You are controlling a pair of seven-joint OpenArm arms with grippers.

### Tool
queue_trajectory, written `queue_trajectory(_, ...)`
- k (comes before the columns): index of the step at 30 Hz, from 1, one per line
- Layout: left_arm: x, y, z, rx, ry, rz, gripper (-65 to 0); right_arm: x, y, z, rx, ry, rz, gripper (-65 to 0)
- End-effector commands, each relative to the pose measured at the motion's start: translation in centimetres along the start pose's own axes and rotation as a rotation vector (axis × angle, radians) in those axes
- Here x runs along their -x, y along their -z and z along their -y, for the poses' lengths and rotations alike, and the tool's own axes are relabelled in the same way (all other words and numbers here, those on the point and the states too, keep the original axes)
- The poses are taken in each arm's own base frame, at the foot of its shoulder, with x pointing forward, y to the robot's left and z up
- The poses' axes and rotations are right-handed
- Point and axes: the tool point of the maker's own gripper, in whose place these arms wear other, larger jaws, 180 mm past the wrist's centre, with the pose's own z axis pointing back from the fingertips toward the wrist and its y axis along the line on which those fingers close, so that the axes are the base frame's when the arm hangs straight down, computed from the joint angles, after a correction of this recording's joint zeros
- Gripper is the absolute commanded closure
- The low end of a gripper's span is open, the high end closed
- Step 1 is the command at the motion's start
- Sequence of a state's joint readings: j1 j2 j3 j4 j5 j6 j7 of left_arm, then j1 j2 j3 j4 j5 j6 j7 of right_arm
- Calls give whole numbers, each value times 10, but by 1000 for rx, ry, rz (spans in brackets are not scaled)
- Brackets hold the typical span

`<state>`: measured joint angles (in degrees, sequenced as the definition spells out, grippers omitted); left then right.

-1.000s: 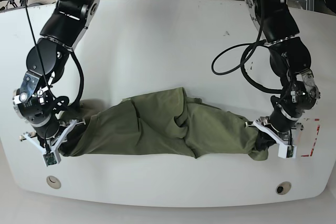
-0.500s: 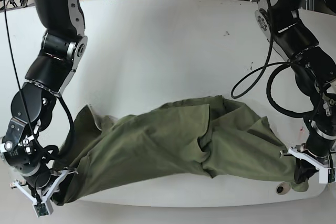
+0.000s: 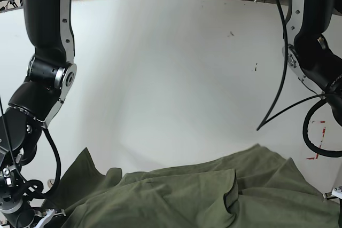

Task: Fold the T-shirt properly
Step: 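Lift the shirt with both grippers and swing it away, laying it flat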

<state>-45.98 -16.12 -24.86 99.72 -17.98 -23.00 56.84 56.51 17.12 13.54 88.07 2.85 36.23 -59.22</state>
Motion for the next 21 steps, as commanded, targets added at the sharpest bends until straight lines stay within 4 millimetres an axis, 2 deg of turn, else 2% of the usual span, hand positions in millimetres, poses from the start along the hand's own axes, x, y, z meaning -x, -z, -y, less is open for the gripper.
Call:
queue_trajectory(1, -22, -4, -3, -7, 11, 66, -4, -23, -8, 9, 24, -7, 64, 0)
queue_trajectory(2, -20, -5, -2, -7, 13, 61, -4, -21, -8, 9, 22, -6, 61, 0)
queue_trajectory(6, 0, -5, 0, -2, 12, 17, -4, 10, -4, -5, -3, -1, 7, 0)
queue_trajectory(9, 29, -9, -2, -5, 6, -45, -4, 41, -11, -10, 3, 18, -31, 0)
queue_trajectory(13, 59, -23, -6, -22, 13, -102, -4, 84, -18, -31, -22, 11, -101, 0)
queue_trajectory(16, 89, -35, -5, -12, 41, -168, -4, 115, -26, -50, -45, -7, -154, 0)
queue_trajectory(21, 147, -70, -13, -30, 66, -303, -4, 171, -51, -82, -83, 6, -244, 0)
